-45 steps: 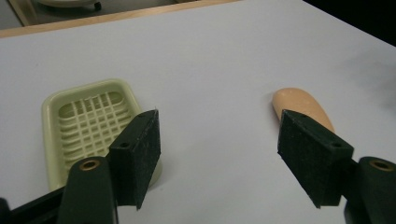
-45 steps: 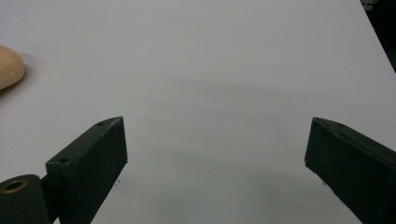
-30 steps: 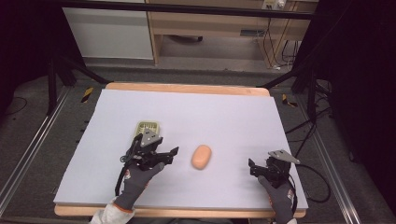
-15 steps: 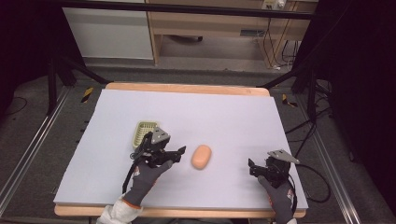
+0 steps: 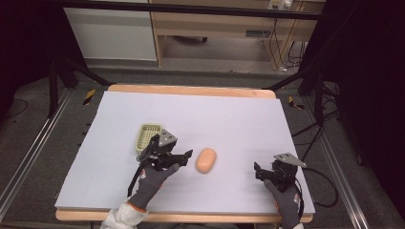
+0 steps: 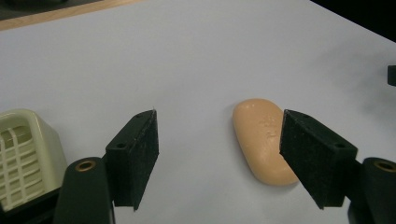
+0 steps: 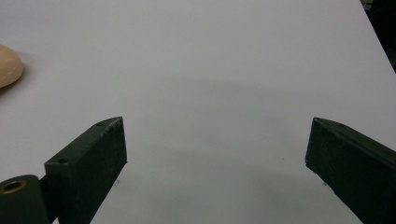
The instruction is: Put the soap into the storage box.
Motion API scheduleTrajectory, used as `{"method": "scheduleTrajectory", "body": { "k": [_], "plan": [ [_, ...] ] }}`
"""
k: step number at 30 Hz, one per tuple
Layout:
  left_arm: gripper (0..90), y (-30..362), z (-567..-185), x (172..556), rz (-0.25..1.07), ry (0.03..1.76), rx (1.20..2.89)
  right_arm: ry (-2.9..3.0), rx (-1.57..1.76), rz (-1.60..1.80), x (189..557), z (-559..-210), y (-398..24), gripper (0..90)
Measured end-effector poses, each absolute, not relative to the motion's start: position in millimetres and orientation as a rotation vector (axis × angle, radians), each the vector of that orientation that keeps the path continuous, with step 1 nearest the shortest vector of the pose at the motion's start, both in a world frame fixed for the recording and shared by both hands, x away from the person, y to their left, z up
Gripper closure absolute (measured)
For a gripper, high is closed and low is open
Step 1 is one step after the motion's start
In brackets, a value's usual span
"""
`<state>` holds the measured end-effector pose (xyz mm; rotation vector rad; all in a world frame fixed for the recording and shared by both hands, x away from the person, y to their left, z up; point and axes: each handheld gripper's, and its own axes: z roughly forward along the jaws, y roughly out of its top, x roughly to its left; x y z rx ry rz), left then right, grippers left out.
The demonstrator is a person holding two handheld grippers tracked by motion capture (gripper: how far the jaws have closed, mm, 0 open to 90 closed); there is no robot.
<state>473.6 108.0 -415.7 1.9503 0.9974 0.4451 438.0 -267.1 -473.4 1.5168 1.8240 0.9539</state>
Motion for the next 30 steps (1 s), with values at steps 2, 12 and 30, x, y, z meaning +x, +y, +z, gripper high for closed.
{"method": "scheduleTrajectory", "body": {
  "k": [2, 12, 30],
  "plan": [
    [27.8, 107, -416, 474, 0.443, 0.995, 1.952, 1.825, 1.516, 0.954, 438, -474, -267, 5.7],
    [27.6, 92, -416, 478, 0.424, 0.970, 1.970, 1.823, 1.527, 0.952, 434, -474, -269, 5.7],
    [26.5, 59, -426, 488, 0.424, 0.943, 2.070, 1.821, 1.510, 0.977, 433, -470, -270, 5.8]
  ]
}}
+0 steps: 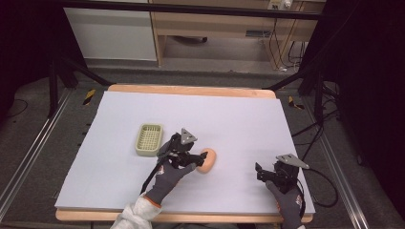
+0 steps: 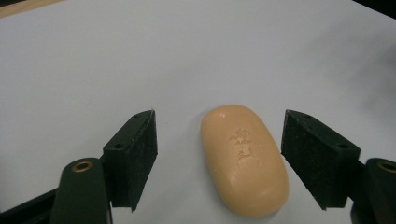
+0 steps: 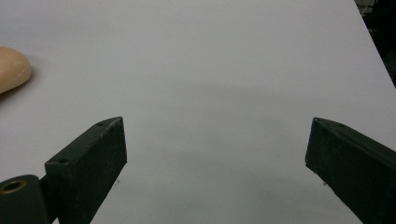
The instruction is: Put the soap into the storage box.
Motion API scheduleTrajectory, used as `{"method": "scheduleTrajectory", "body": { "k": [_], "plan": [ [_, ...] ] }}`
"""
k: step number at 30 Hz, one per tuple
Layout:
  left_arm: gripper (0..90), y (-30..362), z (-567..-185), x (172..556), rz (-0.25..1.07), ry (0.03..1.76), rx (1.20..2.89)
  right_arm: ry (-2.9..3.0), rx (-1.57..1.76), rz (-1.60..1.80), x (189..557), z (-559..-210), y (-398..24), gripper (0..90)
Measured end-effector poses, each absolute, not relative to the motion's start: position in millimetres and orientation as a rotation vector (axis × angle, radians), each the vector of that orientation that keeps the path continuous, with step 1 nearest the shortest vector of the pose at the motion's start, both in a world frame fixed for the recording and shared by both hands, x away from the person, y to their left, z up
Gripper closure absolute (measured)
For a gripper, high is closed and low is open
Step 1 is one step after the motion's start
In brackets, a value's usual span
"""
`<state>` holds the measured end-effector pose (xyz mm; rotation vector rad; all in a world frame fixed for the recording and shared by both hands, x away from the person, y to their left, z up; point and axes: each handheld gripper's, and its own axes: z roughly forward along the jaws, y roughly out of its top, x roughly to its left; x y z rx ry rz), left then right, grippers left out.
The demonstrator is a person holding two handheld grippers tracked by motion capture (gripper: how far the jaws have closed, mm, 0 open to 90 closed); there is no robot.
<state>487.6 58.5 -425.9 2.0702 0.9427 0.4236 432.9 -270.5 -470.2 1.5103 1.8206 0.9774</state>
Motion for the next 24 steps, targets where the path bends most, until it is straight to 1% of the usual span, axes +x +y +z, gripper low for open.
{"method": "scheduleTrajectory", "body": {
  "k": [11, 24],
  "plan": [
    [25.7, 40, -439, 492, 0.403, 0.926, 2.141, 1.839, 1.484, 0.968, 434, -468, -267, 6.1],
    [25.0, 28, -450, 496, 0.367, 0.935, 2.204, 1.857, 1.476, 0.960, 436, -469, -266, 6.2]
  ]
}}
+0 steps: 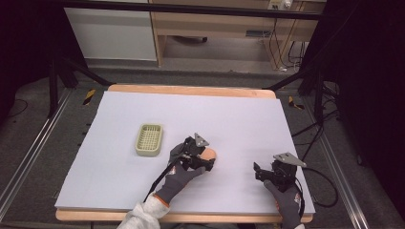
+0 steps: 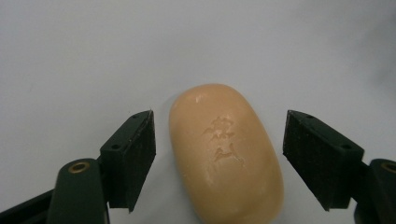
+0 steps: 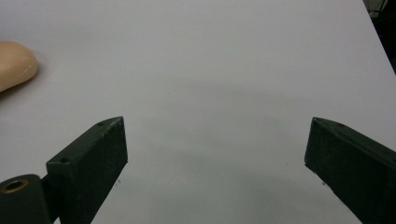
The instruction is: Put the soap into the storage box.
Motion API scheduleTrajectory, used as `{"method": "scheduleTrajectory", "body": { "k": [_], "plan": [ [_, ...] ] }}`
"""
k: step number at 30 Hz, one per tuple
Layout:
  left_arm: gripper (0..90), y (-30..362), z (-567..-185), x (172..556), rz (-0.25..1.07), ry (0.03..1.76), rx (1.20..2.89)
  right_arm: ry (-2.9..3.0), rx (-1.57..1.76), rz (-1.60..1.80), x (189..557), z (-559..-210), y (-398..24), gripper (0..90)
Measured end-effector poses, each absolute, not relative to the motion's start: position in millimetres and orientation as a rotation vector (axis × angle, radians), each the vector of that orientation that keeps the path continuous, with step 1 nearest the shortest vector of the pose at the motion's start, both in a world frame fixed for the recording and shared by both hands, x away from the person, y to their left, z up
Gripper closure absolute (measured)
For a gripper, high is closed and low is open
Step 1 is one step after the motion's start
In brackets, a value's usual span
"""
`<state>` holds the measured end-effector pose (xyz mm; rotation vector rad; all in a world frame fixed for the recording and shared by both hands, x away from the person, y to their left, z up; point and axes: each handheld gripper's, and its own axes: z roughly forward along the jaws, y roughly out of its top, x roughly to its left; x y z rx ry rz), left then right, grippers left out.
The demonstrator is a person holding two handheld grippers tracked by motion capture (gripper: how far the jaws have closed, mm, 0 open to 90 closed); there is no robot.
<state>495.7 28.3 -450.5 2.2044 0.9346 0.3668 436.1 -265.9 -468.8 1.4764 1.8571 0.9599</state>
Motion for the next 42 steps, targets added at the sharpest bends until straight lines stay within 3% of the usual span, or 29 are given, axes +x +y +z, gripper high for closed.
{"method": "scheduleTrajectory", "body": {
  "k": [42],
  "plan": [
    [27.7, 5, -473, 505, 0.387, 1.065, 2.261, 1.875, 1.497, 0.961, 437, -471, -267, 6.4]
  ]
}}
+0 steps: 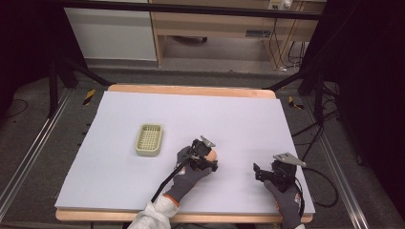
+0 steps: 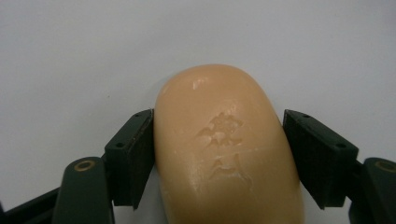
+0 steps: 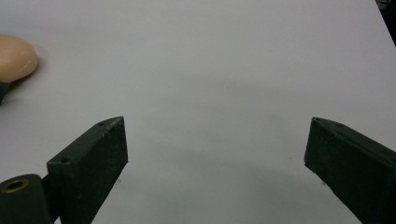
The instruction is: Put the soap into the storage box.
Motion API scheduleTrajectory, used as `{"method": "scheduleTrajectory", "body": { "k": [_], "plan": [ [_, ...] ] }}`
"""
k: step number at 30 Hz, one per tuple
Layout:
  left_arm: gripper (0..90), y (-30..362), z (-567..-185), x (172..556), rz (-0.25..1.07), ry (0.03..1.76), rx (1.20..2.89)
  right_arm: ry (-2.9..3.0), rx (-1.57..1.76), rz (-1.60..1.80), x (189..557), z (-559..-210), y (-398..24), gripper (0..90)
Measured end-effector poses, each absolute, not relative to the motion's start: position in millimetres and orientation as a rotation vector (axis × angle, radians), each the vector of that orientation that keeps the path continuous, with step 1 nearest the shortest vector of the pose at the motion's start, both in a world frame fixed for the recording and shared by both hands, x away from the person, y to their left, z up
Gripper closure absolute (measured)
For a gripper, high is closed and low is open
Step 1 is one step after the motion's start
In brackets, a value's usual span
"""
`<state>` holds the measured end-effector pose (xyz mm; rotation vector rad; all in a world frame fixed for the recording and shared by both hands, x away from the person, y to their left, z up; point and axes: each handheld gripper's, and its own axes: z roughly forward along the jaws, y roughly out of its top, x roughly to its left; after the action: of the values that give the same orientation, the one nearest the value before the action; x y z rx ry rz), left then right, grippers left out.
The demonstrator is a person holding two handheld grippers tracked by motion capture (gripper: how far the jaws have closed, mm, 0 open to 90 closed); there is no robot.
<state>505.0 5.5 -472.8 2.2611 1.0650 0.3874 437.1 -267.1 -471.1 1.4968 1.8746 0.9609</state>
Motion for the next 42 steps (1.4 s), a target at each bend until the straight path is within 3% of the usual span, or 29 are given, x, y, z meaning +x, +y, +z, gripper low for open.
{"method": "scheduleTrajectory", "body": {
  "k": [26, 42],
  "plan": [
    [31.2, 31, -438, 490, 0.354, 0.984, 2.172, 1.877, 1.512, 0.955, 438, -473, -267, 6.4],
    [31.5, 93, -411, 472, 0.412, 0.971, 2.129, 1.868, 1.517, 0.954, 436, -472, -267, 6.4]
  ]
}}
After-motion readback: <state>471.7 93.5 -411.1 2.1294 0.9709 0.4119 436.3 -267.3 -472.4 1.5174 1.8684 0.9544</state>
